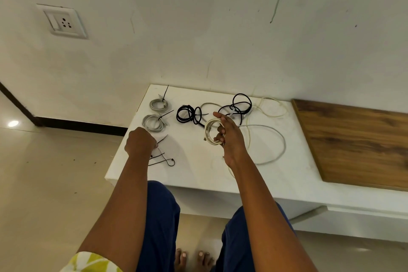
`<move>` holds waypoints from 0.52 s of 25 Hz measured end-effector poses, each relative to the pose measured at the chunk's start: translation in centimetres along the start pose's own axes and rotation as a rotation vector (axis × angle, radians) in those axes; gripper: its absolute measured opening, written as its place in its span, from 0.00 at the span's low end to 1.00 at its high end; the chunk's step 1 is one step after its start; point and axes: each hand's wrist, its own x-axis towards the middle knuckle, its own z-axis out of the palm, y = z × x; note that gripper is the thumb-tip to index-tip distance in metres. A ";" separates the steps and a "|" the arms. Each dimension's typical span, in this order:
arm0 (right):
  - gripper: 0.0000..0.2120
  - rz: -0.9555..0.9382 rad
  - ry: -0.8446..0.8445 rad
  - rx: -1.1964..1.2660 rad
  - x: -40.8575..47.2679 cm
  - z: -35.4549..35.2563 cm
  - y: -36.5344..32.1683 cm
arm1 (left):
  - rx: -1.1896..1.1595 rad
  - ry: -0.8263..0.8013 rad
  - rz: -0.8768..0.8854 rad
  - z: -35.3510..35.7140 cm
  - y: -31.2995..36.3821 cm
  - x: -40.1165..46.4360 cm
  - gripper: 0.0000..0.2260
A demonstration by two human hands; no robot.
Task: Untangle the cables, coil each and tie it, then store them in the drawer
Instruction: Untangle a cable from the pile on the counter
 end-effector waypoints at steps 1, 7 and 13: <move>0.14 0.014 0.001 0.025 0.1 -0.1 0.0 | 0.010 0.001 0.008 0.0 0.0 0.0 0.17; 0.07 -0.070 -0.019 0.044 -0.1 0.0 -0.2 | -0.032 0.036 0.125 0.5 0.5 -0.4 0.08; 0.10 -0.106 -0.032 -0.199 0.1 -0.4 0.1 | -0.500 -0.051 0.347 1.4 4.3 -3.7 0.04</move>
